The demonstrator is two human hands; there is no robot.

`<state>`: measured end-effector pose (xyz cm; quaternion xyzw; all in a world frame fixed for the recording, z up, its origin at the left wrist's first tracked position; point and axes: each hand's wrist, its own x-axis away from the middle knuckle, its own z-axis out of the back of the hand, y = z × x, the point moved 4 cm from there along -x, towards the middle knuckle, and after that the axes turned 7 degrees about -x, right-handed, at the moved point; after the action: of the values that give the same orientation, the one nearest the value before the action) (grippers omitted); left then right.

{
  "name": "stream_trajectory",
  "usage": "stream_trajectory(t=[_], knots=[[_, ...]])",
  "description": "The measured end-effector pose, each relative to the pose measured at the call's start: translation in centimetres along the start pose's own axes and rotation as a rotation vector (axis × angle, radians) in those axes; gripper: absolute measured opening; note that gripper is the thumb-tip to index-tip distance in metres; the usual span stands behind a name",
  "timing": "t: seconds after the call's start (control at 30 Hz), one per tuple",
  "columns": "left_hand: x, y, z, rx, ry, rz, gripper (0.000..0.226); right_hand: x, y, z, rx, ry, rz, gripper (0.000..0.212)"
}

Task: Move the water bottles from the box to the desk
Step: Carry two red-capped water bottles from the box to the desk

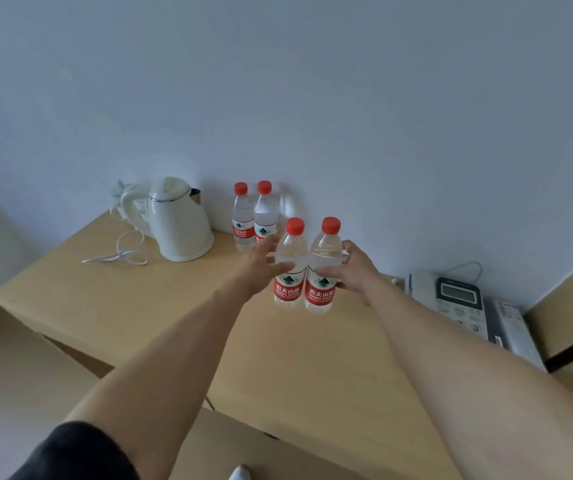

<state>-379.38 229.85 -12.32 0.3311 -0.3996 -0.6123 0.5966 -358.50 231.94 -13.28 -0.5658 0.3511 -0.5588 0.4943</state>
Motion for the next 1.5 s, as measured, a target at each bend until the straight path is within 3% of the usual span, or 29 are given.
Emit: stream_trajectory(t=[0.13, 0.37, 0.63, 0.83, 0.93, 1.03, 1.2, 1.5], knots=[[-3.0, -0.8, 0.9, -0.073, -0.071, -0.054, 0.05, -0.9, -0.3, -0.6, 0.091, 0.116, -0.008, 0.066], [-5.8, -2.6, 1.1, -0.081, -0.187, -0.088, 0.053, -1.6, 0.6, -1.6, 0.123, 0.216, -0.028, 0.061], [-7.1, -1.4, 1.4, -0.203, -0.275, -0.097, 0.06, -2.6, 0.8, -1.2, 0.144, 0.224, -0.032, 0.06], [-6.5, -1.6, 1.9, -0.312, -0.312, -0.156, 0.057, -2.3, 0.8, -1.1, 0.251, 0.227, 0.025, 0.045], [-6.7, -0.6, 2.5, -0.448, -0.194, -0.239, 0.06, -2.1, 0.8, -1.0, 0.288, 0.225, 0.052, 0.045], [-6.3, 2.1, 3.3, -0.54, -0.016, -0.432, 0.06, -1.4, -0.1, -0.5, 0.319, 0.24, 0.118, 0.059], [-6.1, 5.9, 3.5, -0.881, 0.118, -0.69, 0.048, -0.5, -3.1, 0.1, 0.46, 0.29, 0.371, 0.057], [-9.0, 6.8, 3.9, -0.998, 0.113, -0.625, 0.035, -0.5, -3.9, -0.1, 0.533, 0.331, 0.494, 0.041]])
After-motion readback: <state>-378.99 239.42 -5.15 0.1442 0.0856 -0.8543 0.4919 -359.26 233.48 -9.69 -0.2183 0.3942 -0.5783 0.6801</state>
